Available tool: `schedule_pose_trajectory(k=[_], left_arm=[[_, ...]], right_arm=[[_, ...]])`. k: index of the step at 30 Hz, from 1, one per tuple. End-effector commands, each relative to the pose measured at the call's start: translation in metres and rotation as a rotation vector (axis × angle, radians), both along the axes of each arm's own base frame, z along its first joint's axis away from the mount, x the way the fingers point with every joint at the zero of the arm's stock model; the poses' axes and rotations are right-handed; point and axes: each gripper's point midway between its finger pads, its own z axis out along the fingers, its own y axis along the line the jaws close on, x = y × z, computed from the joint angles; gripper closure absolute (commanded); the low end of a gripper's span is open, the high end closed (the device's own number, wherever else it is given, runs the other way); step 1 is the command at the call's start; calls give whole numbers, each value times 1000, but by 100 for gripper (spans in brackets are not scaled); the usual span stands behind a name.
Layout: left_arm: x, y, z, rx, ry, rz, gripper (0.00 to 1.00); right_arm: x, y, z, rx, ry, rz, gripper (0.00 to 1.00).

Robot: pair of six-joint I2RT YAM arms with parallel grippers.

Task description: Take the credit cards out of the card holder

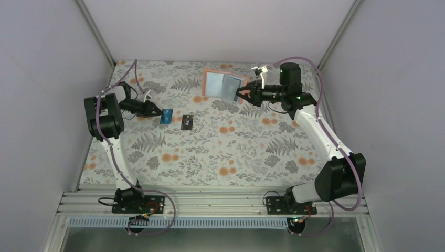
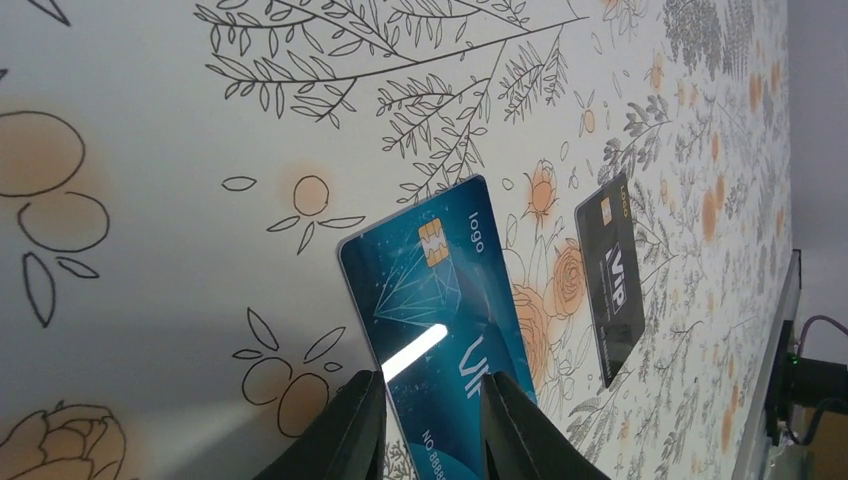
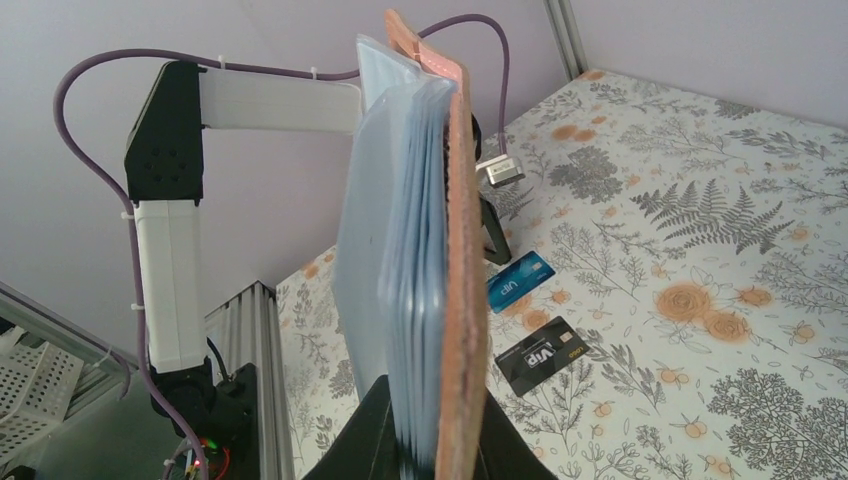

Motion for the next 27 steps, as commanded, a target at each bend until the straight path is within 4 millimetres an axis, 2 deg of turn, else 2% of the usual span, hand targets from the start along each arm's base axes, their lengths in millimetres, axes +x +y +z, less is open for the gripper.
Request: schedule_pose_trajectory(k=[1, 3, 5, 7, 9, 12, 15, 16, 18, 21, 23, 27], left_arm=[[7, 16, -4, 122, -46, -21, 73], [16, 19, 15, 139, -100, -16, 72], [25, 19, 46, 141, -185, -7, 69], [28, 11, 91, 117, -303, -22, 62], [22, -8, 143, 86, -449, -78, 51], [-12, -53, 220, -2, -680, -225, 32], [-57, -102, 265, -131, -819, -365, 8], [-72, -116, 277, -171, -854, -409, 1], [-97, -142, 295, -237, -901, -487, 0], [-117, -163, 309, -268, -943, -557, 0], [-122, -171, 310, -266, -957, -580, 0], [-104, -180, 299, -164, -936, -539, 0]], right_arm=[[-6, 0, 17, 23, -49, 26, 96], [-6, 0, 17, 20, -45, 21, 96], [0, 0, 13, -7, -24, -17, 96], [0, 5, 9, -28, -4, -19, 96], [-8, 13, 11, -9, 2, 25, 96], [-16, 25, 21, 1, -29, 49, 96], [-18, 34, 28, 15, -44, 57, 96], [-20, 39, 29, 18, -44, 68, 96], [-26, 49, 32, 18, -47, 94, 96], [-34, 56, 35, 18, -55, 119, 96], [-39, 58, 37, 17, -63, 127, 96], [-55, 63, 41, 29, -87, 189, 96]])
